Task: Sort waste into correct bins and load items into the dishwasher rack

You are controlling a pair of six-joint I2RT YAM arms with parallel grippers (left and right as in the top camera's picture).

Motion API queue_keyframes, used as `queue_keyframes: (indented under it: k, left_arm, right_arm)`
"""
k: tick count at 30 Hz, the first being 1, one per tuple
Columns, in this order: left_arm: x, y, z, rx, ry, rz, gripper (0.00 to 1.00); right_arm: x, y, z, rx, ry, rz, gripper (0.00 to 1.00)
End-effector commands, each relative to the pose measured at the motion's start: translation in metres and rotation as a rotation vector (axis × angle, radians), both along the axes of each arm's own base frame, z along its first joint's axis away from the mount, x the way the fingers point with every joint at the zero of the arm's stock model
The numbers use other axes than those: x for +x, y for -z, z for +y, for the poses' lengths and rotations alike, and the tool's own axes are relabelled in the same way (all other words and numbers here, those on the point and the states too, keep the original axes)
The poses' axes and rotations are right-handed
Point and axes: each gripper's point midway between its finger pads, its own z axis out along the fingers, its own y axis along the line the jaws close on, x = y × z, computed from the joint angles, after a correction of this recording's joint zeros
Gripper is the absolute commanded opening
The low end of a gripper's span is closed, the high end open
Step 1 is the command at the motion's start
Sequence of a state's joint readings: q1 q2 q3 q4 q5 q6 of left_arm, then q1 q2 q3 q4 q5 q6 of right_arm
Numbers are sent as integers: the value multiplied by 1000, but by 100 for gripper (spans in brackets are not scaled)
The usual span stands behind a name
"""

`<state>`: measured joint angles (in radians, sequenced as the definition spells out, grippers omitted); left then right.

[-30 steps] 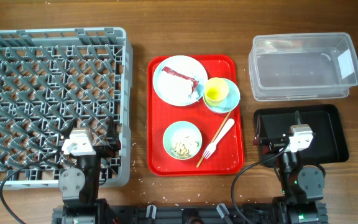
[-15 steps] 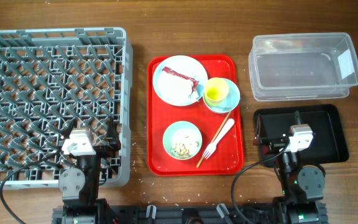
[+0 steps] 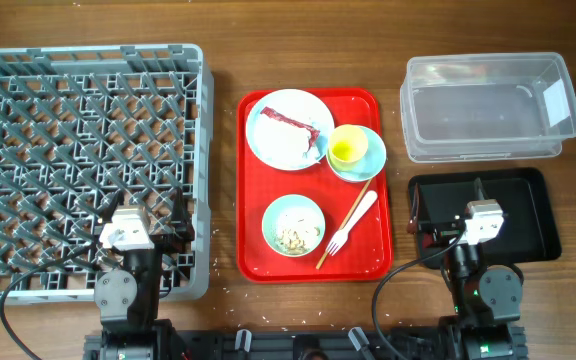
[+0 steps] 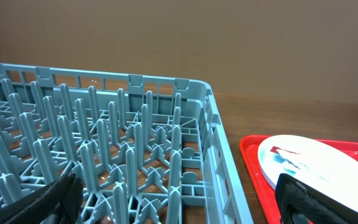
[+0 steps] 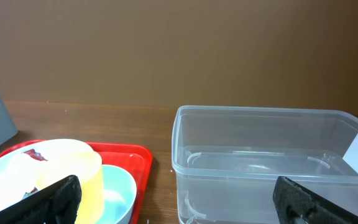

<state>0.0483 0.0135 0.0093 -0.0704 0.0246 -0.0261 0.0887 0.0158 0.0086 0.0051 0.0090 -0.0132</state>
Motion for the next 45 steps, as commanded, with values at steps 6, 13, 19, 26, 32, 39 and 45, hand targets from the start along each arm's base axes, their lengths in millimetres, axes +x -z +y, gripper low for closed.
queue_keyframes:
  k: [6,13,19,26,32,39,45]
  left_arm:
    - [0,2,-1,18,9,3,100]
    - [0,2,-1,18,9,3,100]
    - [0,2,-1,18,9,3,100]
    - [0,2,-1,17,10,3,100]
    - [-14,-15,-73,2,442,-66,100]
    - [-59,-85,-123,83,787,-383,100]
    - [-58,-129,-112,84,708,-449,100]
  right_arm:
    - [0,1,-3,-10,14,-2,100]
    - [0,1,-3,-10,13,-2,100]
    - [0,1,-3,-10,13,-2,100]
    - [0,1,-3,-11,14,-2,100]
    - [0,1,-2,-10,13,-2,100]
    - [0,1,-3,-10,14,-2,100]
    - [0,1,-3,-11,13,-2,100]
